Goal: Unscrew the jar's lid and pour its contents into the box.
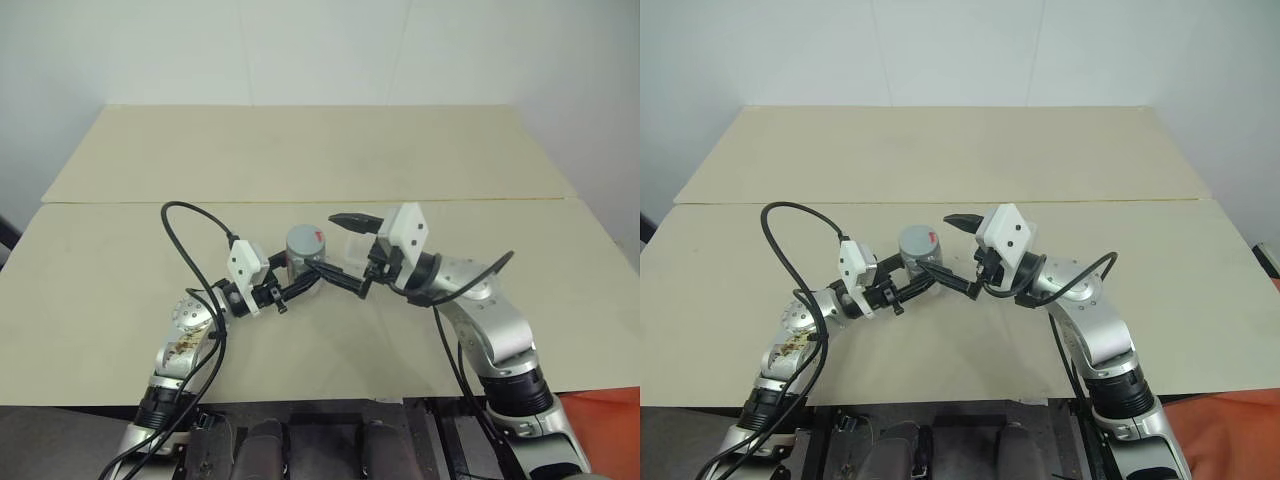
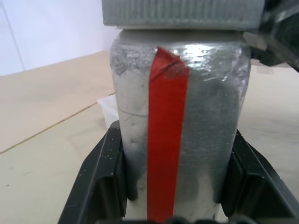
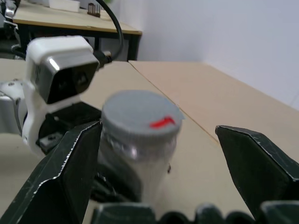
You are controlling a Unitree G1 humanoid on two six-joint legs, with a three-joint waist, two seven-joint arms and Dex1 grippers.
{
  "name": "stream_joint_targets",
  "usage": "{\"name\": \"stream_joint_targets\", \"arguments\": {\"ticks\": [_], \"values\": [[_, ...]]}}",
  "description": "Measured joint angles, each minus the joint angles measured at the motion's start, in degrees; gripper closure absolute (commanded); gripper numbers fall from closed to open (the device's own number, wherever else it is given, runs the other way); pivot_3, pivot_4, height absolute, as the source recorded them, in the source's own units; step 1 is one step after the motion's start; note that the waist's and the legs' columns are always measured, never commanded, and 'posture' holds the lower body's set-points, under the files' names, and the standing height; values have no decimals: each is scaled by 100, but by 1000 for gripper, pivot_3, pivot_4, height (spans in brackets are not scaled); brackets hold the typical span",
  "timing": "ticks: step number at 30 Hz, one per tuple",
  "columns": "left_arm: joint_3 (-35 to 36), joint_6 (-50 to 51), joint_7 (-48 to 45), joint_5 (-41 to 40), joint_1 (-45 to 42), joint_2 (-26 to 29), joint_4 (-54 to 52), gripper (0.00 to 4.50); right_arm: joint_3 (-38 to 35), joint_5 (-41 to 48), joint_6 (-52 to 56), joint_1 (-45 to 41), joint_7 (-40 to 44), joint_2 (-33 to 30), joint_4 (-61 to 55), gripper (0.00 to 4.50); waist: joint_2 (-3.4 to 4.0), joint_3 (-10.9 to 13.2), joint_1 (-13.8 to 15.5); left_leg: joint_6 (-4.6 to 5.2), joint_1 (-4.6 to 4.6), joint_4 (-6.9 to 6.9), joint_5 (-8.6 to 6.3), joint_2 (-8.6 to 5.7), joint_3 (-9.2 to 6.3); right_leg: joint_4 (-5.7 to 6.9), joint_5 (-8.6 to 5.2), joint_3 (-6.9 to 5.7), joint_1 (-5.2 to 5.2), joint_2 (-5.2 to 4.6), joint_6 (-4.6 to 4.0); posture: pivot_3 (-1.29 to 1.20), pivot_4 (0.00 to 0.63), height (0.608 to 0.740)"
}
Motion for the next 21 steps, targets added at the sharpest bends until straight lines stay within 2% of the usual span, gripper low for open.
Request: {"name": "stream_joint_targets", "arguments": {"ticks": [9,14,17,21], "values": [[24,-17,-48,1,4,10,20,2434,-167,30,0,172,35,-213,-18,49,0,0,9,0,0,0,0,0,0,-1,0,0,1,0,0,0,150,740],[28,-28,-52,5,19,13,97,2434,-224,377,7,390,412,-504,-323,49,0,0,6,0,0,0,0,1,-2,0,0,0,1,1,0,0,150,740],[19,-45,-39,6,19,-24,99,2434,-206,501,93,336,396,-423,-538,49,0,0,-17,0,2,0,0,2,-3,1,0,1,1,2,0,0,150,740],[-8,-150,3,10,20,-129,99,2434,63,431,278,57,58,-17,-545,49,0,0,-7,0,2,-1,0,1,-3,0,0,0,1,2,0,0,150,740]]}}
